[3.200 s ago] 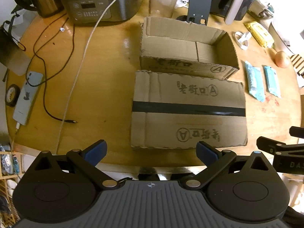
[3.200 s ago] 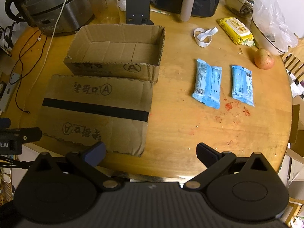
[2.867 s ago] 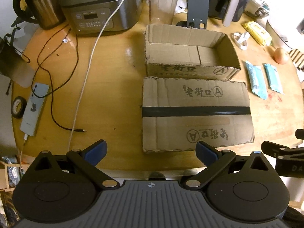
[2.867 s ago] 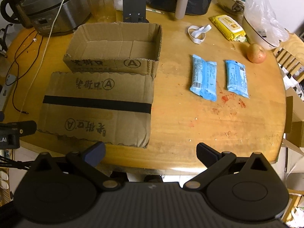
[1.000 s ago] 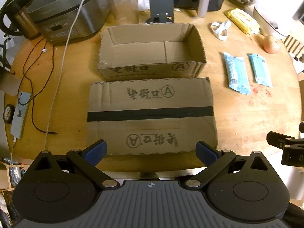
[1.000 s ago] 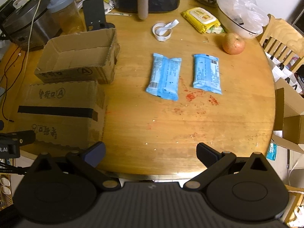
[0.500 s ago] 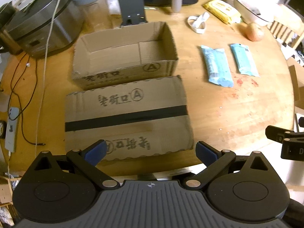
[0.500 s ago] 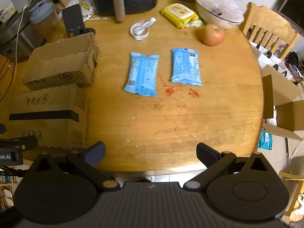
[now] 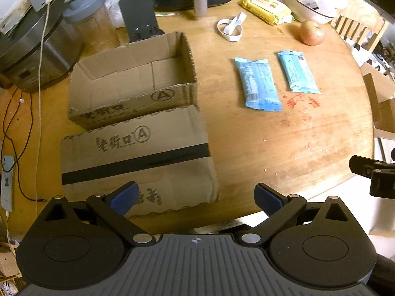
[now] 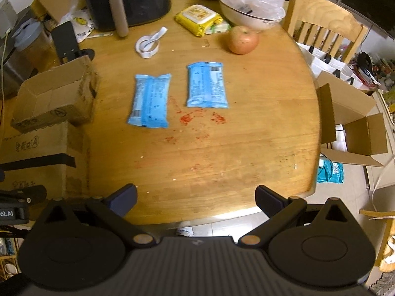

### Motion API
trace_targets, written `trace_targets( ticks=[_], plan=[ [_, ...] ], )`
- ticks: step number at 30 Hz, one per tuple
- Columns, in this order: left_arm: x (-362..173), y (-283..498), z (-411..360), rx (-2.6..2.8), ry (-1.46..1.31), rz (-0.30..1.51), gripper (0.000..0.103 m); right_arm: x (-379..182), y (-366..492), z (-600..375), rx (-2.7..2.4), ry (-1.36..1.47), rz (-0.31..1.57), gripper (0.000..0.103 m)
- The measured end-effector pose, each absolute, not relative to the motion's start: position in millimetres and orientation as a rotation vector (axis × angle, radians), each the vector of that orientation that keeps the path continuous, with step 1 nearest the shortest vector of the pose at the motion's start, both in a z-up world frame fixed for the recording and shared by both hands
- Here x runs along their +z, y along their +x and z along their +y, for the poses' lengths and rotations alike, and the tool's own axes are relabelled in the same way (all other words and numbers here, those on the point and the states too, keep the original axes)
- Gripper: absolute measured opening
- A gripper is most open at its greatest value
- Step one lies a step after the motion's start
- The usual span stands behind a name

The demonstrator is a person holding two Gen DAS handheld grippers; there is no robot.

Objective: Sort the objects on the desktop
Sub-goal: 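Move the open right gripper over the larger blue packet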

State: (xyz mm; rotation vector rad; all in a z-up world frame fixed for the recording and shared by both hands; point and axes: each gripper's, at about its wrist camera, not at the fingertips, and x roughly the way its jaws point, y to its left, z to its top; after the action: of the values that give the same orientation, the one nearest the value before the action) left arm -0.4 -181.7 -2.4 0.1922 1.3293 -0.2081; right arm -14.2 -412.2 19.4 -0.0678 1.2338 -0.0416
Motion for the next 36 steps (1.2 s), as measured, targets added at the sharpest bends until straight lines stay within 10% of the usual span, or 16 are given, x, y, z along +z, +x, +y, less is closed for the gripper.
trace_targets(
  ticks=[36],
  plan=[
    [-4.6, 6.8, -225.5, -0.272, 0.237, 1.323, 0.102, 9.6, -16.9, -437.4, -0.123, -0.006, 1.295, 0.103]
  ],
)
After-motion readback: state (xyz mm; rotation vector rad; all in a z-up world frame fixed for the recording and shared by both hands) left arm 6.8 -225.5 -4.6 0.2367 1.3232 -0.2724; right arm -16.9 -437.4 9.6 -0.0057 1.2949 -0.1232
